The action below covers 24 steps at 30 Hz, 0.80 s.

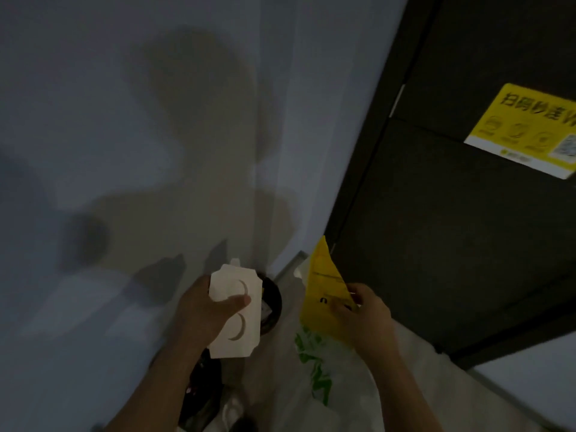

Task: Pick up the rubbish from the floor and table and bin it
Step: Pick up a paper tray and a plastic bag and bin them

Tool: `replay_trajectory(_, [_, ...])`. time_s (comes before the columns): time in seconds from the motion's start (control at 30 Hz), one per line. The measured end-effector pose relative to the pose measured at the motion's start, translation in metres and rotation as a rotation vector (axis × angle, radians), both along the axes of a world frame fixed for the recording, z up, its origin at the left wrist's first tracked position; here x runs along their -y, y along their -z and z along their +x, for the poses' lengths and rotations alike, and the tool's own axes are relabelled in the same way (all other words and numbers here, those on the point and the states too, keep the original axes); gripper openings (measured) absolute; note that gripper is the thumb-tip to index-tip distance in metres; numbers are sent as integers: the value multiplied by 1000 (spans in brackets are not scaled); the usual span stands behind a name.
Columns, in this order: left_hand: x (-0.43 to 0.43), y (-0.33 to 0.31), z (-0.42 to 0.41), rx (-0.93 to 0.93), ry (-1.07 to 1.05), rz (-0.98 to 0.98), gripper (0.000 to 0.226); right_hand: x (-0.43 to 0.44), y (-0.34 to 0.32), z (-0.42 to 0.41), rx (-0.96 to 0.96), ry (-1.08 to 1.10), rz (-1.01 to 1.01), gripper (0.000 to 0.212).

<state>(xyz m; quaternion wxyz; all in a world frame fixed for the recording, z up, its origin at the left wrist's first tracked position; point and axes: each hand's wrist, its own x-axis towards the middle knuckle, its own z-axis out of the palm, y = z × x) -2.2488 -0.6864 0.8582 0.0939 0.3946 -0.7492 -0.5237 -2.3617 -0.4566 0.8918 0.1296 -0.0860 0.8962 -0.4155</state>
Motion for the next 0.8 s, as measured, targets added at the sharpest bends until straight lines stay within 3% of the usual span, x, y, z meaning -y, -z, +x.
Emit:
replay_trajectory(0.3, [80, 74, -89, 185, 22, 73, 39, 81, 68, -93, 77, -103, 173, 38])
replay_trajectory(0.5, [116, 123, -131, 301, 53, 23, 55, 117, 116, -130, 165, -130, 210, 42])
replay_trajectory(0.8, [133, 223, -158, 481, 120, 191, 62, 136, 200, -172, 322, -144, 291, 40])
